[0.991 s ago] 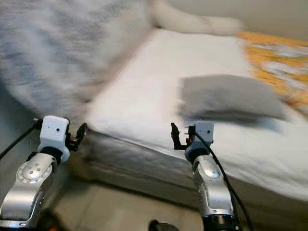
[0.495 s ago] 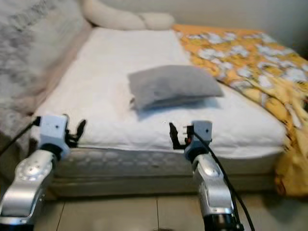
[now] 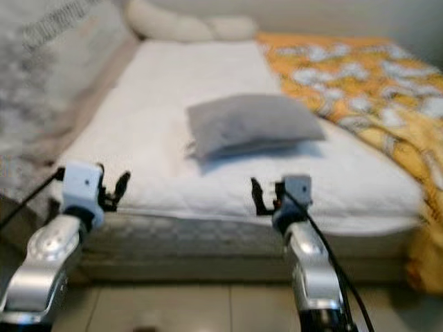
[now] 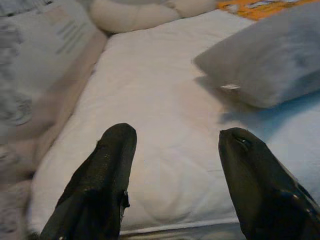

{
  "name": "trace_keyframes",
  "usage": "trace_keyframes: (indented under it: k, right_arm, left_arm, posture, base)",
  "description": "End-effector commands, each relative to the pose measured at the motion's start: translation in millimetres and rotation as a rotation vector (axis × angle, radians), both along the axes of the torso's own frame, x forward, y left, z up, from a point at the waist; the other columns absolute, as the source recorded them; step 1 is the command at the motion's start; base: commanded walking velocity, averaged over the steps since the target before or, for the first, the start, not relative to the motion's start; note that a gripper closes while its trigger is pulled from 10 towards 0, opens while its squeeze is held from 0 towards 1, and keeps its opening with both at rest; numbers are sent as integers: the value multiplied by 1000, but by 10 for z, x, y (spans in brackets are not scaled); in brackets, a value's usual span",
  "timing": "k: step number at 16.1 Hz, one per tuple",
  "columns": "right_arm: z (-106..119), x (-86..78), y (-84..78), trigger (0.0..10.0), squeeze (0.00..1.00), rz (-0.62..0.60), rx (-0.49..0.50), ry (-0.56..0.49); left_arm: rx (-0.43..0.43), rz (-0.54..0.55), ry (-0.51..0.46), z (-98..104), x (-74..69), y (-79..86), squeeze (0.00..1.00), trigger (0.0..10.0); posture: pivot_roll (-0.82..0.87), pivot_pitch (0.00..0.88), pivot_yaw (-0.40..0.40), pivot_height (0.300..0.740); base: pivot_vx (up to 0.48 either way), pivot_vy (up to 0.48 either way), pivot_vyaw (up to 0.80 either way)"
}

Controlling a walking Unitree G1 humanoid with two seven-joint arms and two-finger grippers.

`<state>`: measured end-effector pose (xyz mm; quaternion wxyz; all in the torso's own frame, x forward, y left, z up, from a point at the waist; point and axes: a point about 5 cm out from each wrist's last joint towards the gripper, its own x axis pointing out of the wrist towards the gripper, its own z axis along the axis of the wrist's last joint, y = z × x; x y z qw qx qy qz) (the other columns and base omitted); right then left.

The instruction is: Clean up the room

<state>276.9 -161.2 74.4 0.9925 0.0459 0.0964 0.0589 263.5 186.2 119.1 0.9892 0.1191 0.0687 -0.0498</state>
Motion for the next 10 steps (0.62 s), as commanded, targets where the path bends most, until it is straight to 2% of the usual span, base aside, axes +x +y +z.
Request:
trace_keyframes:
  k: [1,10]
  right_arm:
    - [35,31,82,10000,0,23,3,-17]
    - [33,43,74,10000,0,22,3,-12]
  left_arm:
    - [12,15,-6,20,17,55,0,10000]
    - [9,15,-2,-4,32,51,0,10000]
  posture:
    - [-1,0,-13,740]
    - [-5,0,-14,740]
  base:
    - [319,0,0]
    - [320,0,0]
